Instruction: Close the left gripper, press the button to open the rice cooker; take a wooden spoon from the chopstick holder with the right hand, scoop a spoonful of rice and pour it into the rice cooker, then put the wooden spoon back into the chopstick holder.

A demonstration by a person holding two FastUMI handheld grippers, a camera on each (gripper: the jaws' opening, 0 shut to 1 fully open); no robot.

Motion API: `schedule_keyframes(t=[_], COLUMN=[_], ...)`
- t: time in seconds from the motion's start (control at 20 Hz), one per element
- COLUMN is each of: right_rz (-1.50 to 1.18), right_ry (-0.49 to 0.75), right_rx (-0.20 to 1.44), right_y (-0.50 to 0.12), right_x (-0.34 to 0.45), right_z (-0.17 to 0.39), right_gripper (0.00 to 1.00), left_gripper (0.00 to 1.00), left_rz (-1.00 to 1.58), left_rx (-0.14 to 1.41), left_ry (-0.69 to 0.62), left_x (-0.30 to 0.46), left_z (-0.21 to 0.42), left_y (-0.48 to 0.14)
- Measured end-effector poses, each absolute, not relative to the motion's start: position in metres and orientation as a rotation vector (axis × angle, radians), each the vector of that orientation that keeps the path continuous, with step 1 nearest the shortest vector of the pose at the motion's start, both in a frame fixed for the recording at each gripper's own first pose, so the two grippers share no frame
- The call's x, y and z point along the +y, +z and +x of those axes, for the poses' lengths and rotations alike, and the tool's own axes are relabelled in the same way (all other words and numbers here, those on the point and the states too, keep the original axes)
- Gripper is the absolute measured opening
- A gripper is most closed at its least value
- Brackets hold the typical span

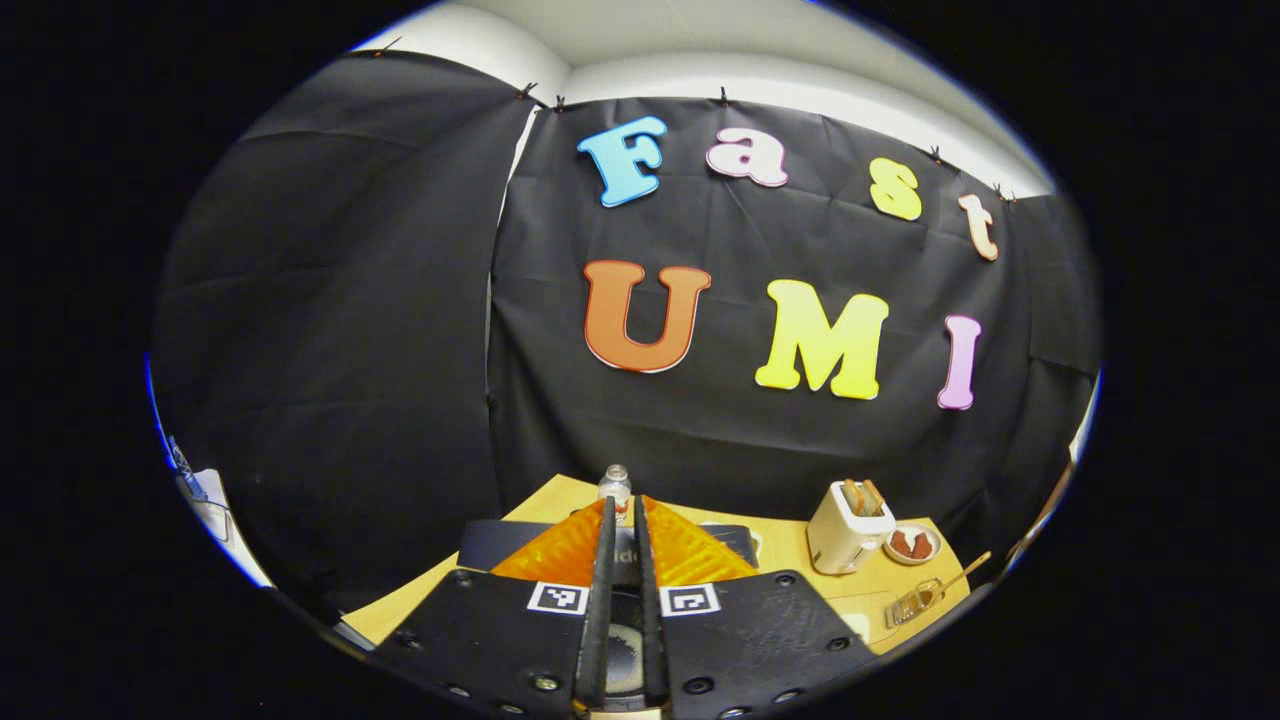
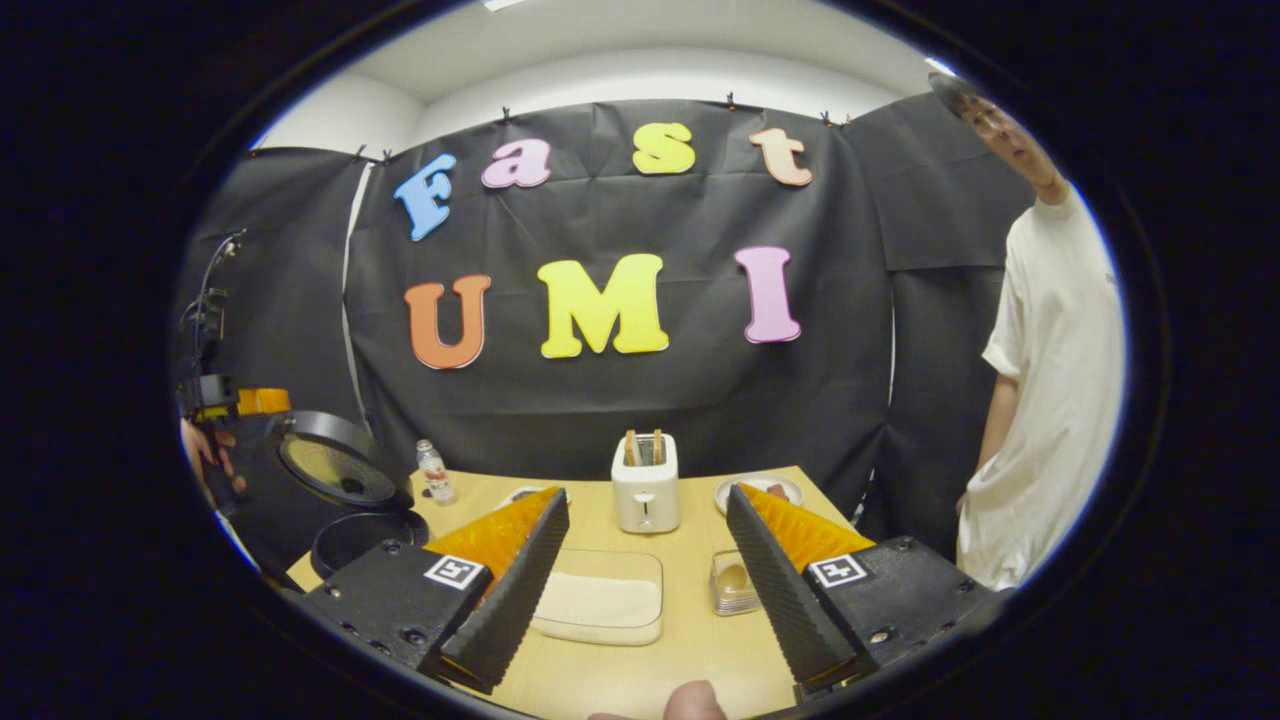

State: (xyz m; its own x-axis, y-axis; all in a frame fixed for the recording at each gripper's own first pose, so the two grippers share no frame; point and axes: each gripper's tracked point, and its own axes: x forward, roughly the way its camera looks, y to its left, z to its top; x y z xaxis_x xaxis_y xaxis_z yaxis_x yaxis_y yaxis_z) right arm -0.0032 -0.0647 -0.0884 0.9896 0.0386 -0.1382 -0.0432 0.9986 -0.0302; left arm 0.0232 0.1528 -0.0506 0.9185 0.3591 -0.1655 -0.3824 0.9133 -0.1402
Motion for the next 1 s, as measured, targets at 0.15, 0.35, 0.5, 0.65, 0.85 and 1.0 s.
schedule_keyframes(t=[0.15, 0.35, 0.5, 0.65, 0.85, 1.0], right_rz=[-0.038, -0.047, -0.046, -0.035, 0.014, 0.033], right_ry=[0.029, 0.008, -0.01, -0.019, -0.057, -0.086], right_rx=[0.139, 0.145, 0.145, 0.161, 0.187, 0.209], right_y=[-0.088, -0.088, -0.089, -0.097, -0.113, -0.136], right_x=[-0.071, -0.084, -0.096, -0.11, -0.143, -0.167], right_z=[-0.006, -0.009, -0.012, -0.013, -0.002, 0.016], right_gripper=[0.99, 1.0, 1.0, 0.99, 1.0, 1.0], left_gripper=[0.37, 0.87, 0.83, 0.94, 0.94, 0.94], left_rz=[-0.169, -0.129, -0.097, -0.076, -0.05, -0.047], left_rx=[0.118, 0.084, 0.052, 0.03, 0.019, 0.039], left_ry=[0.364, 0.354, 0.341, 0.337, 0.336, 0.335], left_x=[0.146, 0.131, 0.117, 0.109, 0.099, 0.085], left_z=[0.027, 0.02, 0.008, -0.006, -0.025, -0.035], left_y=[-0.045, -0.029, -0.017, -0.007, -0.003, -0.011])
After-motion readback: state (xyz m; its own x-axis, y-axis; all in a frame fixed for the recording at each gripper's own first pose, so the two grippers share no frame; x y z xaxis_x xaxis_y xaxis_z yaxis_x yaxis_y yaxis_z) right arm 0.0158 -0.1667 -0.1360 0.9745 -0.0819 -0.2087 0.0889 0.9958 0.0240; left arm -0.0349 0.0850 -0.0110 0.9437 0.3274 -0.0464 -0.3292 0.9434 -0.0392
